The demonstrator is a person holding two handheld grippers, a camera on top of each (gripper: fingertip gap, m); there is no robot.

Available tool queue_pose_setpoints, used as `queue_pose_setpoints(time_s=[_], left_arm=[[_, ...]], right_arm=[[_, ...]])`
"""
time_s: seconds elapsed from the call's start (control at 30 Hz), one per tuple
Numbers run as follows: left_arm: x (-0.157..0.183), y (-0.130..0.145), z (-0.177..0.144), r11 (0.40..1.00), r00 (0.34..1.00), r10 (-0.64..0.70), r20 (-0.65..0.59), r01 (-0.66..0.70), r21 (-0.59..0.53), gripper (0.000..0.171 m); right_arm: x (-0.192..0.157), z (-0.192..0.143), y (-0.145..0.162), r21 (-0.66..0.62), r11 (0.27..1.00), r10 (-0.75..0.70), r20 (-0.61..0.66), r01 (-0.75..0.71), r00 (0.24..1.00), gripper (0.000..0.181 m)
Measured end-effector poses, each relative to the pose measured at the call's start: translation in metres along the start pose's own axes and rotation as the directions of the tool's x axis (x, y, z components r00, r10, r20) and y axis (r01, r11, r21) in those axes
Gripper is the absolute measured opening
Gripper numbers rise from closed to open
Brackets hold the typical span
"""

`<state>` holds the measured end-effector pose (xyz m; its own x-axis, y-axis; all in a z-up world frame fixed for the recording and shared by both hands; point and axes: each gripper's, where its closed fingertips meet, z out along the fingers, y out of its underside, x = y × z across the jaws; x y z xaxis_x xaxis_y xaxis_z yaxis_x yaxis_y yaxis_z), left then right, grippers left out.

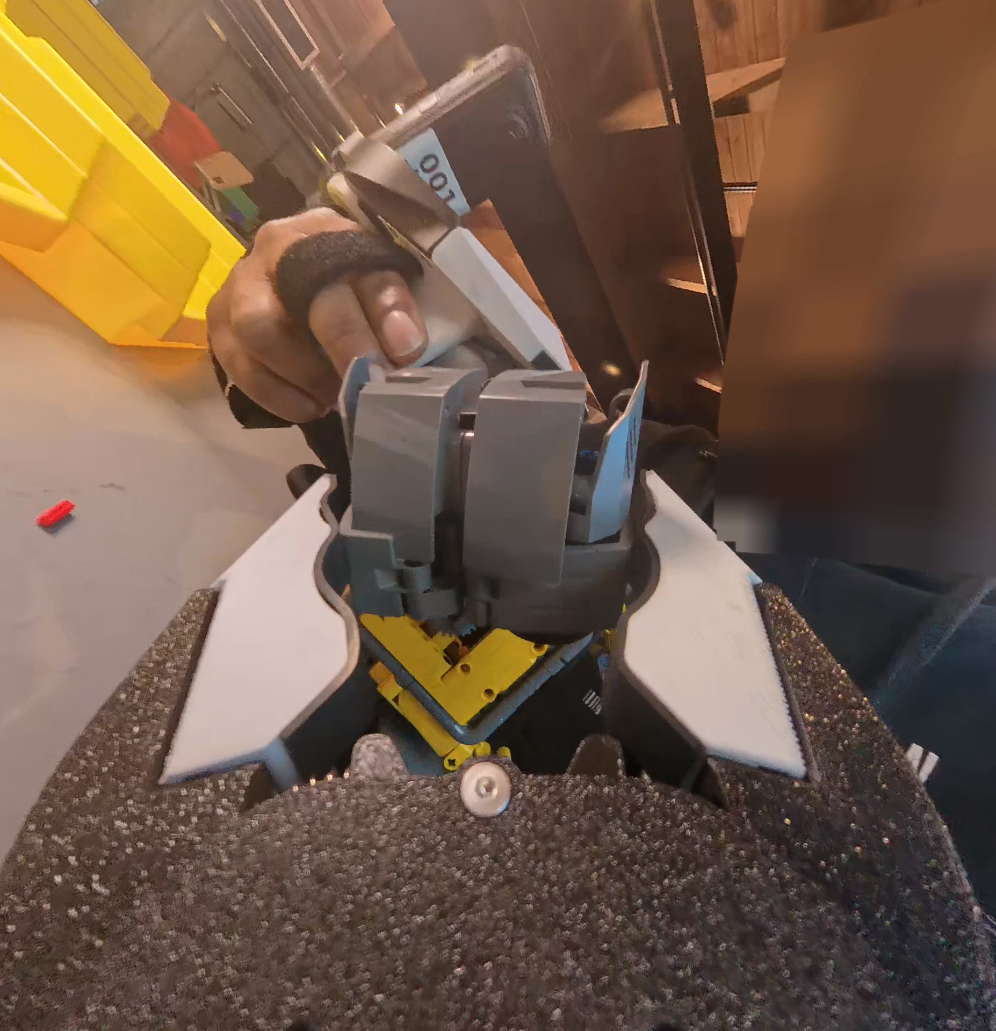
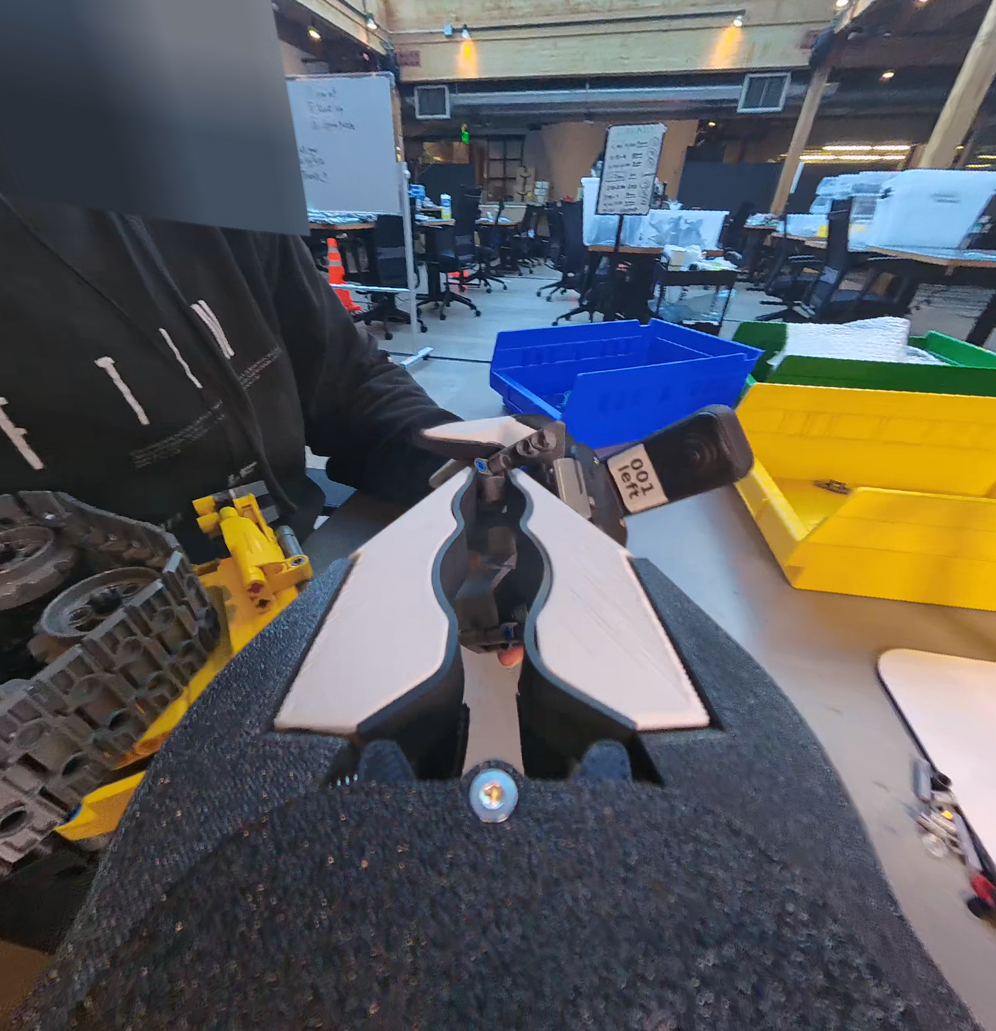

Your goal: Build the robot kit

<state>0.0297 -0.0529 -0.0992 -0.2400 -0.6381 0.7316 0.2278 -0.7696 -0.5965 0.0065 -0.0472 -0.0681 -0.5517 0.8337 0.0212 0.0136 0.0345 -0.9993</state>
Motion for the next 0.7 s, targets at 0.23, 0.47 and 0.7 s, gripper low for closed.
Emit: queue_pose_setpoints(time_s=[0.23, 0.47, 0.7], left_arm=[[-0.025, -0.031, -0.03, 0.98, 0.955, 0.115, 0.274, -0.155, 0.127, 0.097], [-0.041, -0.053, -0.075, 0.943, 0.845, 0.182, 0.503, -0.295, 0.154, 0.0], [-0.049, -0.046, -0.072, 0.942, 0.783, 0.256, 0.567, -0.333, 0.033, 0.007]], right_arm=[[0.03, -0.016, -0.002, -0.049, 0.994, -0.11, -0.199, 0.103, 0.974, 0.017], [0.048, -0.024, 0.035, -0.271, 0.956, -0.189, -0.268, 0.115, 0.945, 0.018], [0.047, -0.034, 0.069, -0.442, 0.897, -0.123, -0.228, 0.01, 0.966, 0.019]])
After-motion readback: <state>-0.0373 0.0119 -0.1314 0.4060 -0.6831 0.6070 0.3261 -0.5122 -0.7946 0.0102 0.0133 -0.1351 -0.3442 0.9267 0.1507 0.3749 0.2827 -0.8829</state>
